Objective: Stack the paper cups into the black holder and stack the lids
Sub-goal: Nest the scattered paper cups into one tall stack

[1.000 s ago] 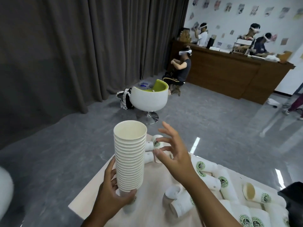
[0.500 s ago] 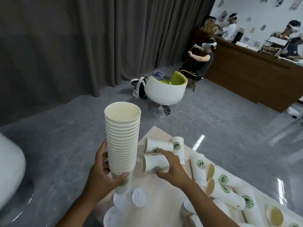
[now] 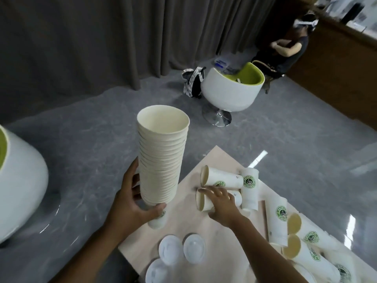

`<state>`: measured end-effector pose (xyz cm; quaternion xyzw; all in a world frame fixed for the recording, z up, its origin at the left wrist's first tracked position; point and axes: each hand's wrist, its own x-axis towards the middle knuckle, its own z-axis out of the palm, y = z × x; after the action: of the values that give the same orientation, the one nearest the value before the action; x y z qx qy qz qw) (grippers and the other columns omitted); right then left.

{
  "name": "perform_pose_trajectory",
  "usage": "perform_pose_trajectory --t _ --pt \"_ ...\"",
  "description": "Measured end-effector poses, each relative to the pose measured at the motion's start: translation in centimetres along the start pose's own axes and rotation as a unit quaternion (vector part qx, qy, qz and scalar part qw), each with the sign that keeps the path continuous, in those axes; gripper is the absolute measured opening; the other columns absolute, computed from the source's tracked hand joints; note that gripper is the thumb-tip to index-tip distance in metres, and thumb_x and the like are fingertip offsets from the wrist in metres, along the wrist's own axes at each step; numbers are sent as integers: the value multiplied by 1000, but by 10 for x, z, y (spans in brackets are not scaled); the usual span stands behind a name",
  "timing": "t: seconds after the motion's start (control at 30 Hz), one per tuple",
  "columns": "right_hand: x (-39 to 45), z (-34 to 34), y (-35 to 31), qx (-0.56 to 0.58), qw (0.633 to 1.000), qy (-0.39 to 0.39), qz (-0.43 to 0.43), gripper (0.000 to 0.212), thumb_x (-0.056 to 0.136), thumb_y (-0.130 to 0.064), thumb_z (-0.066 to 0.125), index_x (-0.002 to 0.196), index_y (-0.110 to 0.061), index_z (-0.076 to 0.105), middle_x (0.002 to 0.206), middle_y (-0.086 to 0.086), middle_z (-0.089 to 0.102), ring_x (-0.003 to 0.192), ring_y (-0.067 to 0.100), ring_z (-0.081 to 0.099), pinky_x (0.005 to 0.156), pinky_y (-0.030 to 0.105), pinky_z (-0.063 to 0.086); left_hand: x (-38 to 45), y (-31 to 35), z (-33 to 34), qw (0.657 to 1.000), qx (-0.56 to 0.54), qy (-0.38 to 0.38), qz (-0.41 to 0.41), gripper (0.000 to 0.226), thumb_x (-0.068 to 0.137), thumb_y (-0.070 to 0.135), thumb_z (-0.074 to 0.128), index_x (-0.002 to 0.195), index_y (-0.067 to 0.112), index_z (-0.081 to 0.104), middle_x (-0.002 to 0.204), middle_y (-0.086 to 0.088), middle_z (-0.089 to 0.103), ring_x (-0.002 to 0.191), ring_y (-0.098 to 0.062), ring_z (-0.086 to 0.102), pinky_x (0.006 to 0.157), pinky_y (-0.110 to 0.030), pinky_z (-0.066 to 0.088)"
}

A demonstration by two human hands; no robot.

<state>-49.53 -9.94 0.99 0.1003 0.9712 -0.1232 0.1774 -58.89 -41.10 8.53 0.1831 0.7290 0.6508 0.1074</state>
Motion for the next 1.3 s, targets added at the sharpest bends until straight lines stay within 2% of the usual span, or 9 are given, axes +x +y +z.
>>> perform_pose_trajectory --t 0.17,0.37,0.53,0.6,0.7,0.8,0.93,1.07,1.3 --pt "9 8 1 -60 998 4 -1 74 85 -23 69 147 -44 34 159 -9 31 145 28 27 112 51 31 9 -5 -7 1000 -23 -2 -8 121 50 37 95 144 70 27 138 29 57 128 -6 61 95 -22 57" --pt "-1 13 7 -14 1000 17 22 72 79 -38 71 145 -34 43 146 0 44 133 28 44 117 46 29 12 -5 1 999 -26 -24 -3 120 51 37 94 143 72 26 136 29 58 125 -7 62 91 -19 57" --pt "-39 -6 10 165 978 127 25 60 71 -42 70 128 -44 49 129 -7 51 103 14 56 84 33 55 12 -4 22 997 -36 -61 15 127 55 17 99 145 69 26 144 8 59 125 -12 64 89 -21 58" --pt "-61 -26 8 208 958 196 19 59 74 -31 79 123 -46 50 127 -7 51 102 8 55 73 16 52 14 1 35 995 -33 -86 27 131 58 4 99 146 67 26 144 6 59 124 -12 65 89 -21 58" --pt "-94 -62 8 238 929 283 28 62 74 -16 87 123 -38 56 125 -9 56 113 -3 51 80 3 42 16 12 58 991 -33 -121 41 126 55 22 97 151 61 25 141 9 61 124 -15 66 91 -28 60" --pt "-130 -99 11 260 901 346 35 61 71 -27 88 124 -35 58 129 -11 58 120 -3 51 94 8 38 13 31 85 986 -29 -155 58 123 55 30 95 149 65 25 140 23 59 124 -11 65 94 -31 59" --pt "-179 -145 16 281 859 426 42 61 68 -47 79 124 -34 58 131 -9 59 120 9 56 96 28 51 0 57 126 977 -18 -186 102 123 62 11 97 145 70 26 135 30 60 122 -5 65 90 -23 59" --pt "-223 -175 27 300 828 473 42 61 73 -30 89 124 -38 55 133 -11 60 115 14 60 94 33 54 -20 72 159 969 -20 -222 105 125 67 5 96 151 62 23 135 34 59 125 -3 62 93 -27 58" --pt "-289 -214 39 294 779 553 8 69 75 -22 89 132 -35 52 127 -8 63 109 13 63 88 28 57 -63 89 197 964 -11 -247 102 122 71 5 94 142 73 22 122 41 60 118 -5 67 93 -29 60"
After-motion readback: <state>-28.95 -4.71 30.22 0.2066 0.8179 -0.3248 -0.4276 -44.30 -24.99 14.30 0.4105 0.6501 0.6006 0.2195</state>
